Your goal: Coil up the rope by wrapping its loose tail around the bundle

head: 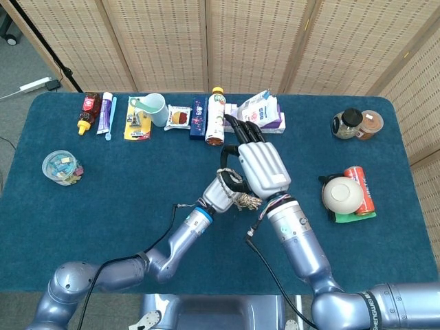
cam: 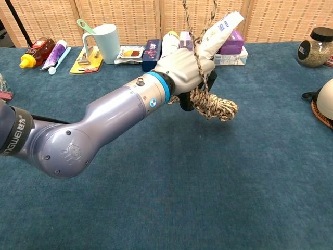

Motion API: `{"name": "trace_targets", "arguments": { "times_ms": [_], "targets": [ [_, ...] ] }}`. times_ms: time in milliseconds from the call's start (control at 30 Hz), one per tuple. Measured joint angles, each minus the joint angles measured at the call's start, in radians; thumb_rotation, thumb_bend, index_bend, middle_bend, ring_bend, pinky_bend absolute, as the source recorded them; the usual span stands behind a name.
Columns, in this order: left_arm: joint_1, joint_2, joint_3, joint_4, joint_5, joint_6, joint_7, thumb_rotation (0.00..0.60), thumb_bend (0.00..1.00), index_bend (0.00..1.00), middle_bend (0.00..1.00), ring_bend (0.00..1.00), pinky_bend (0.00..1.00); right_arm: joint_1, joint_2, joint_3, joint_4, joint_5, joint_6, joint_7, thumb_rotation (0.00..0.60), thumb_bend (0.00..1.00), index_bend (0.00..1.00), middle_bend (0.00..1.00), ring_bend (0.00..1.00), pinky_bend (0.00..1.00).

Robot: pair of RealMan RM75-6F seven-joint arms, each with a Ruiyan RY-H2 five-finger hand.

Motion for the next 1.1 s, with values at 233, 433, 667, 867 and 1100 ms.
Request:
{"name": "trace_targets", "arguments": {
  "times_ms": [233,433,667,867,1100],
  "targets": [
    [0.021,0.024,0.036,-0.019,0.059,0.019,-0.086,0.6,0.6,0.53,0.49,0.52,0.7,0.108,-0.009,0.044,0.103,0.117,0.041,-0.019,0.6,0.59,0.72,0.0,0.0,0.0],
    [0.037,0.094,0.07,-0.065,0.126,0.027,-0.182,0.6,0.61,0.53,0.49,0.52,0.7,0.131,-0.025,0.031,0.215,0.158,0.032,0.001,0.6,0.59,0.72,0.0,0.0,0.0],
    [0.05,0.133,0.117,-0.073,0.208,0.04,-0.317,0.6,0.61,0.54,0.49,0.52,0.7,0.151,-0.046,0.017,0.336,0.244,-0.036,0.038,0.6,0.59,0.72,0.0,0.0,0.0],
    [0.062,0.171,0.165,-0.081,0.283,0.057,-0.429,0.6,0.61,0.54,0.49,0.52,0.7,0.167,-0.069,0.0,0.444,0.293,-0.115,0.061,0.6,0.59,0.73,0.0,0.0,0.0],
    [0.079,0.221,0.216,-0.113,0.362,0.101,-0.5,0.6,0.61,0.54,0.49,0.52,0.7,0.19,-0.083,0.0,0.559,0.347,-0.187,0.083,0.6,0.59,0.73,0.0,0.0,0.0]
  ]
}}
